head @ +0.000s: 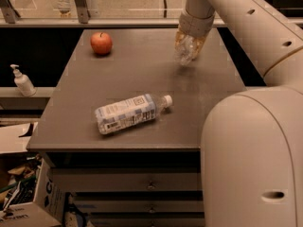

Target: Move water bottle near apple

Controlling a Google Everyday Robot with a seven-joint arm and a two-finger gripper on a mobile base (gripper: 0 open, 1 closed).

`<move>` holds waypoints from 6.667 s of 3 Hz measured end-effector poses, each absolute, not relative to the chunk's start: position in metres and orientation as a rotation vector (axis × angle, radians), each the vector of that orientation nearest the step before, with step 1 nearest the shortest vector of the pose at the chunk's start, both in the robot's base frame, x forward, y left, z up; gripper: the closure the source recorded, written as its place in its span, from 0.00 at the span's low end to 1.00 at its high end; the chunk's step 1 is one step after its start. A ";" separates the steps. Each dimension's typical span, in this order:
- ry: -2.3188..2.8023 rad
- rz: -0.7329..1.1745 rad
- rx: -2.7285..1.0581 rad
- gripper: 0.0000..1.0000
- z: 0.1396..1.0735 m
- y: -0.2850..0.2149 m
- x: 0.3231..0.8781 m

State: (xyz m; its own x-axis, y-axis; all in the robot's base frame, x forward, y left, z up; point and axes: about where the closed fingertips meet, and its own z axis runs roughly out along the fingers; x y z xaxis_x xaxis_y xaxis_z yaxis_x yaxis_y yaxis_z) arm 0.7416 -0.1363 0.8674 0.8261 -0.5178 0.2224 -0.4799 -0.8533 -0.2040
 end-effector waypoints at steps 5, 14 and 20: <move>-0.171 -0.349 -2.808 1.00 0.868 0.062 0.699; -0.184 -0.427 -2.859 0.00 0.851 0.069 0.741; 0.220 -0.249 -2.555 0.00 0.925 -0.042 0.709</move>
Offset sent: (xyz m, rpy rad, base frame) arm -0.0526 0.1355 -0.0038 0.0514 0.0164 0.5650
